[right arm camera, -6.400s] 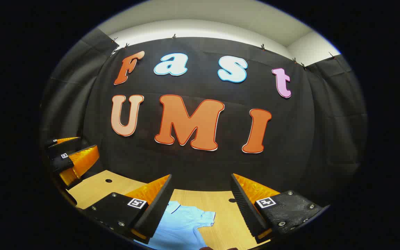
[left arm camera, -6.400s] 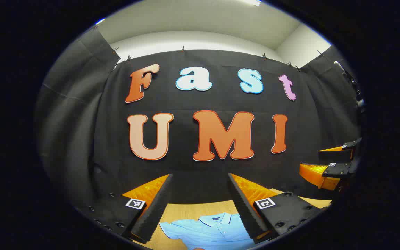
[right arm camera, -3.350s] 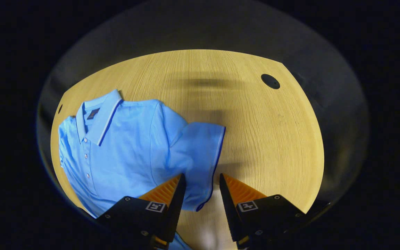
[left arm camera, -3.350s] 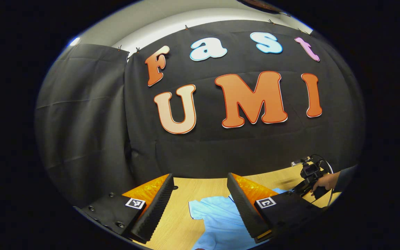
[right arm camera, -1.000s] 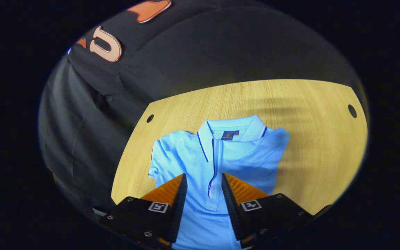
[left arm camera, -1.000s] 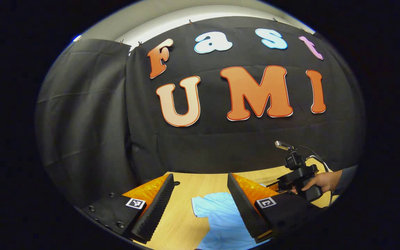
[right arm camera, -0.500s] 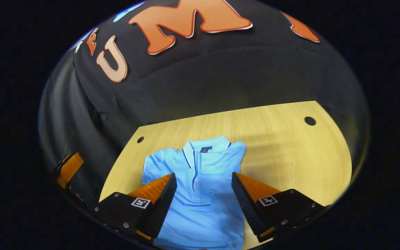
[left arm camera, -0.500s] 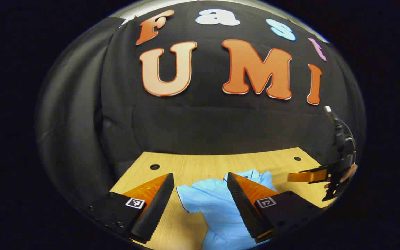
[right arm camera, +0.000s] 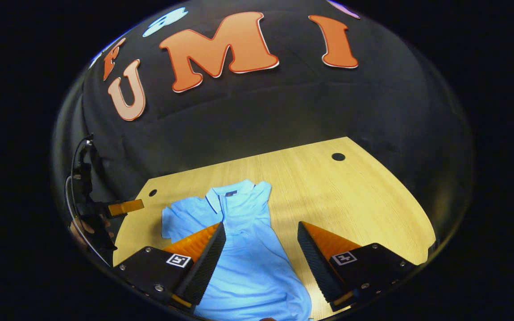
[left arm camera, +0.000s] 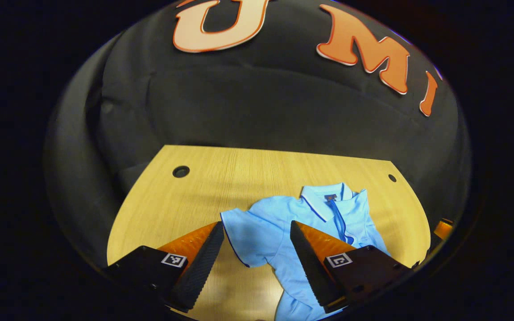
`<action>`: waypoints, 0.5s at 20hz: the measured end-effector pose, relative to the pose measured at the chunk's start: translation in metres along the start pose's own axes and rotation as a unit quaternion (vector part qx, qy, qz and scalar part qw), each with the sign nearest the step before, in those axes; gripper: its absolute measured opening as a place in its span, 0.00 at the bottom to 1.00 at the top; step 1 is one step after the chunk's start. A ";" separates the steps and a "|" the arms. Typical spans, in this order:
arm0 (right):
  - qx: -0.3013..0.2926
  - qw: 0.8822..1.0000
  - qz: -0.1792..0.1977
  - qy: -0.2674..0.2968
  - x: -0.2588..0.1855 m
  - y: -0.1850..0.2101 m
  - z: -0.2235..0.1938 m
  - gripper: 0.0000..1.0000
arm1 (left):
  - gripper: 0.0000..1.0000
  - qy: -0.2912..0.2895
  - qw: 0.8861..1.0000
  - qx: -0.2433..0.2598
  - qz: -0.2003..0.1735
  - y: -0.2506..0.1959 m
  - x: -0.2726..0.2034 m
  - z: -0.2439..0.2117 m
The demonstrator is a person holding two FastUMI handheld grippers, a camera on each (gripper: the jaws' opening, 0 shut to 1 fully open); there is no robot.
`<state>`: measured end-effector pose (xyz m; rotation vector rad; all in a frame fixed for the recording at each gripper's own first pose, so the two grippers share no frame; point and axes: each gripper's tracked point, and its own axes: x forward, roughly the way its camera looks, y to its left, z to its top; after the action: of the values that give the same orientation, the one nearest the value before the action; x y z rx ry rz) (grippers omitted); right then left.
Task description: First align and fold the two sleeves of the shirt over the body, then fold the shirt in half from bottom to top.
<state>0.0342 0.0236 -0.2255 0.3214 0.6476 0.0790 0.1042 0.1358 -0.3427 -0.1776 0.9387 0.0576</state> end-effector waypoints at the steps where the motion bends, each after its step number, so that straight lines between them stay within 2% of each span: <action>1: 0.008 1.000 -0.008 0.001 -0.007 -0.002 -0.005 0.99 | 0.98 0.021 1.000 -0.009 0.001 0.005 0.012 -0.005; 5: 0.032 0.999 -0.036 0.009 -0.026 -0.016 -0.023 0.98 | 0.98 0.092 0.996 -0.010 0.020 0.019 0.056 -0.026; 7: 0.033 0.998 -0.046 0.013 -0.029 -0.021 -0.027 0.98 | 0.99 0.137 0.990 -0.010 0.020 0.016 0.071 -0.042; 10: 0.040 0.998 -0.053 0.014 -0.033 -0.025 -0.027 0.98 | 0.98 0.185 0.982 -0.009 0.041 0.022 0.087 -0.059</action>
<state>-0.0090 0.0021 -0.2347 0.3625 0.6949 -0.0448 0.1052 0.1444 -0.4495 -0.1693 1.3171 0.1128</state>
